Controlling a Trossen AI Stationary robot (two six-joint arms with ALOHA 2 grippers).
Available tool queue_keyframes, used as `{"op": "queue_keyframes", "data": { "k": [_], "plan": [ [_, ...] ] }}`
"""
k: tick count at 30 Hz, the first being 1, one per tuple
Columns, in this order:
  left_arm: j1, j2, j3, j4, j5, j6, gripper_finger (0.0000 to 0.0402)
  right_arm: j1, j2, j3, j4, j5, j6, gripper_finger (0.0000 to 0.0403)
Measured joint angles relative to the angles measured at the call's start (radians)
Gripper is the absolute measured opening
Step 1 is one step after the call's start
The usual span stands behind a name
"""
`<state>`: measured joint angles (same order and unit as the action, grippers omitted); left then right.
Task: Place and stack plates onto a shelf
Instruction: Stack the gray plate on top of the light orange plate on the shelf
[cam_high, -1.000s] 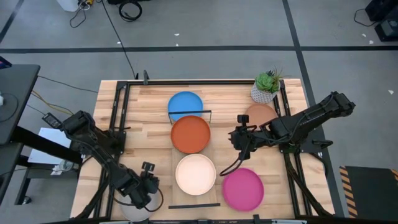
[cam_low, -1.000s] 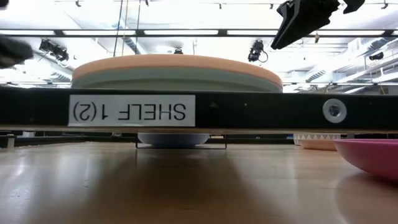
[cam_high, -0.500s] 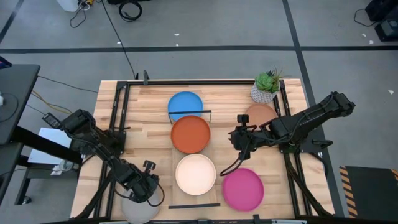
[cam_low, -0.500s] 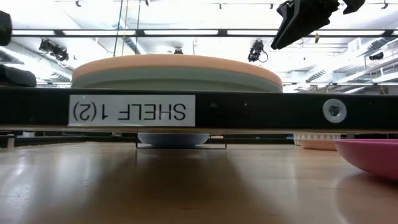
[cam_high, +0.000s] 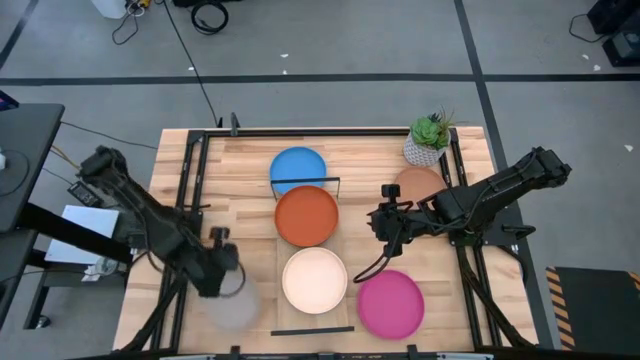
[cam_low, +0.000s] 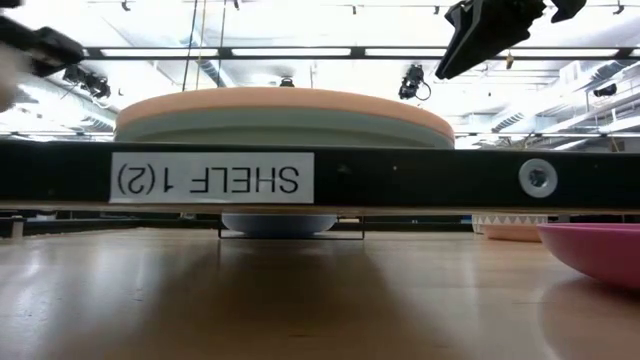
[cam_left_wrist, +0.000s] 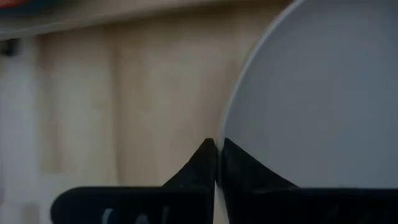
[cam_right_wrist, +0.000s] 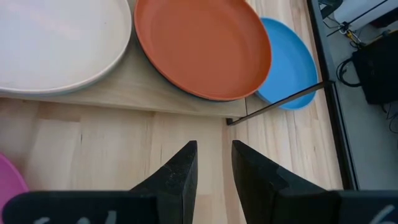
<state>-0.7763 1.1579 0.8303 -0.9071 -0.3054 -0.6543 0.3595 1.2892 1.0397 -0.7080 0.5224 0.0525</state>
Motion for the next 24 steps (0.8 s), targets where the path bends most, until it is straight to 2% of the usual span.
{"op": "queue_keyframes", "data": {
  "k": [6, 8, 11, 17, 21, 24],
  "plan": [
    [0.192, -0.13, 0.0, -0.021, -0.072, -0.2, 0.0015, 0.0, 0.0, 0.0, 0.006, 0.0, 0.0, 0.0105],
    [0.263, -0.138, 0.0, 0.019, -0.097, -0.247, 0.0015, 0.0, 0.0, 0.0, 0.006, 0.0, 0.0, 0.0105],
    [0.335, -0.13, 0.0, 0.157, -0.088, -0.216, 0.0015, 0.0, 0.0, 0.0, 0.005, 0.0, 0.001, 0.0105],
    [0.433, -0.037, 0.001, 0.401, 0.002, -0.115, 0.0015, -0.001, 0.0, 0.0, 0.003, 0.0, 0.006, 0.0105],
    [0.484, 0.077, 0.01, 0.489, 0.08, -0.085, 0.0015, -0.001, 0.0, 0.0, 0.004, -0.001, 0.008, 0.0105],
    [0.498, 0.171, 0.074, 0.489, 0.1, -0.033, 0.0015, -0.001, 0.0, 0.0, 0.007, -0.001, 0.008, 0.0105]
  ]
}}
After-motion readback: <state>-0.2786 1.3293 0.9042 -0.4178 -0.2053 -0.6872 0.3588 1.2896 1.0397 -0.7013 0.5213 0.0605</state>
